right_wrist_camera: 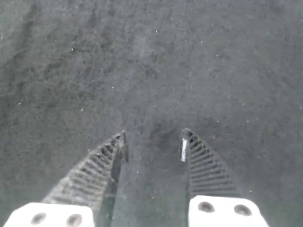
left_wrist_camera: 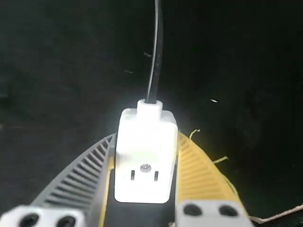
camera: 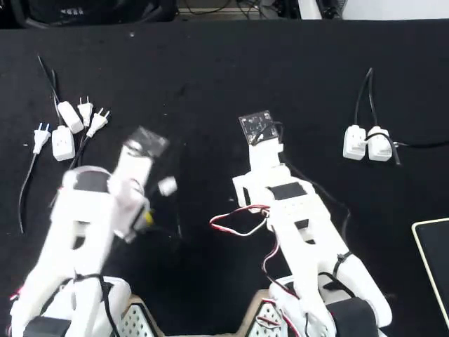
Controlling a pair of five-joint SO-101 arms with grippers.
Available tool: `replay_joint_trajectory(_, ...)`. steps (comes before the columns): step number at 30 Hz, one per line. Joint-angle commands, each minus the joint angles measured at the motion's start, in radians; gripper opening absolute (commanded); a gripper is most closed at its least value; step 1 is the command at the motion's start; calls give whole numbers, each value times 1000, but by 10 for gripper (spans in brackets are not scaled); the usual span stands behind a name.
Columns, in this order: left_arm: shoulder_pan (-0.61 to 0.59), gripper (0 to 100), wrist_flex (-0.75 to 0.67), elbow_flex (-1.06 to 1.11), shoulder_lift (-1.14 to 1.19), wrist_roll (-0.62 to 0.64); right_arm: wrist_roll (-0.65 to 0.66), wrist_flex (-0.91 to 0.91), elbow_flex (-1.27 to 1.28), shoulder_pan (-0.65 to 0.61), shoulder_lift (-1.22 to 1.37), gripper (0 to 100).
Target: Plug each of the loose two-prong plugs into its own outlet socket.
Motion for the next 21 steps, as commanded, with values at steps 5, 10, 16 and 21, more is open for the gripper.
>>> replay_joint_trajectory(5,33,274,-164,162,-52,64,-3,-23,-53,17,-31,170)
replay_joint_trajectory(10,-97,252,-167,119,-41,46,-3,-23,-53,17,-31,170)
replay_joint_trajectory(16,-254,249,-169,96,-52,-104,-3,-23,-53,17,-31,170)
replay_joint_trajectory(21,-366,249,-167,-1,-49,-114,-3,-23,-53,17,-31,170)
